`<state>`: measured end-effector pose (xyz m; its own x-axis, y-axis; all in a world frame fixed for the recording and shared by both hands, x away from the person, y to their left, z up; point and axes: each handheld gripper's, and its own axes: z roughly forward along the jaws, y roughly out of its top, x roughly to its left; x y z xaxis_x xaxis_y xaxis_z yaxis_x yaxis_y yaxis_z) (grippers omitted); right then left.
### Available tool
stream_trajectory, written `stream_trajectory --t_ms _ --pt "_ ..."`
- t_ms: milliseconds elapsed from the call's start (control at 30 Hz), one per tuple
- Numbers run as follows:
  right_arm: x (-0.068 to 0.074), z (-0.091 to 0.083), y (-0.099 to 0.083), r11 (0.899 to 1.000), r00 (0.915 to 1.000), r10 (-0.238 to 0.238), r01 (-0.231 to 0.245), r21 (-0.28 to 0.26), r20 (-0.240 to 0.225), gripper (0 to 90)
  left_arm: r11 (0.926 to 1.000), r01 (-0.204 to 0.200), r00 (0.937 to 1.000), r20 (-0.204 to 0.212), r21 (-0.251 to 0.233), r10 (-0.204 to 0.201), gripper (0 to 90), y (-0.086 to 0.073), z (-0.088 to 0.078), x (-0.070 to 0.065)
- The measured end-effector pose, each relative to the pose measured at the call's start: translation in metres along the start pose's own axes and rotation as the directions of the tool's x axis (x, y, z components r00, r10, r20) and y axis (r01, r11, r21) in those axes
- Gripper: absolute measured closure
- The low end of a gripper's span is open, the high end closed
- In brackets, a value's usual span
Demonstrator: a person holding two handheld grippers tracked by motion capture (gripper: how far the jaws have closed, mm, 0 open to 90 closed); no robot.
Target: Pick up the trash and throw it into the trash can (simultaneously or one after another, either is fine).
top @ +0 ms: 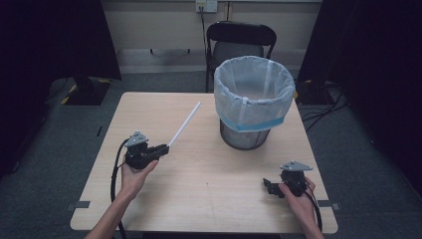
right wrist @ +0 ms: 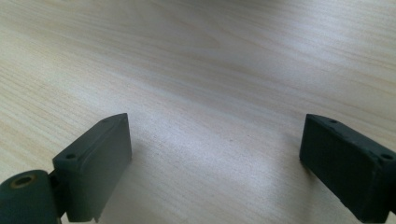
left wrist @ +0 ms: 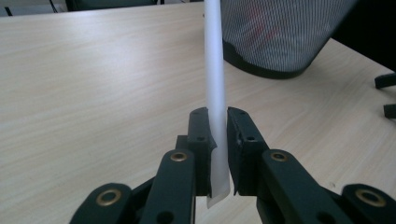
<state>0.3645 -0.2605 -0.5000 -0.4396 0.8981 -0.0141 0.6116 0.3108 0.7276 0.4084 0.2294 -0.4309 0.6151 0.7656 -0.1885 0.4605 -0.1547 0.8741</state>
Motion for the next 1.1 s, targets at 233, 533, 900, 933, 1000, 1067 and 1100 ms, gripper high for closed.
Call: stream_trajectory --t_ms 233,533,900,933,1000,1067,1100 --pt "0.000 0.000 0.000 1.000 1.0000 0.000 0.000 0.000 0.000 8.4 0.9986 0.001 1.0000 -0.001 -0.053 -0.001 80.8 0.016 -0.008 0.001" --pt "0.000 0.000 0.000 1.000 1.0000 -0.001 0.001 0.001 0.000 8.3 0.9930 -0.023 0.9996 0.014 -0.116 0.024 80.8 0.040 -0.017 -0.003" --pt "0.000 0.000 0.000 1.000 1.0000 0.000 0.000 0.000 0.000 8.4 0.9835 -0.044 0.9978 0.041 -0.175 0.052 80.8 0.070 -0.020 -0.014" --pt "0.000 0.000 0.000 1.000 1.0000 0.000 0.000 0.000 0.000 8.4 0.9826 -0.049 0.9976 0.041 -0.179 0.057 80.8 0.073 -0.020 -0.014" --pt "0.000 0.000 0.000 1.000 1.0000 0.000 0.000 0.000 0.000 8.4 0.9796 -0.043 0.9975 0.046 -0.197 0.053 80.8 0.079 -0.021 -0.015" --pt "0.000 0.000 0.000 1.000 1.0000 0.000 0.000 0.000 0.000 8.4 0.9777 -0.044 0.9972 0.051 -0.205 0.055 80.8 0.083 -0.022 -0.015" --pt "0.000 0.000 0.000 1.000 1.0000 0.000 0.000 0.000 0.000 8.4 0.9765 -0.046 0.9967 0.056 -0.211 0.059 80.8 0.086 -0.022 -0.016"
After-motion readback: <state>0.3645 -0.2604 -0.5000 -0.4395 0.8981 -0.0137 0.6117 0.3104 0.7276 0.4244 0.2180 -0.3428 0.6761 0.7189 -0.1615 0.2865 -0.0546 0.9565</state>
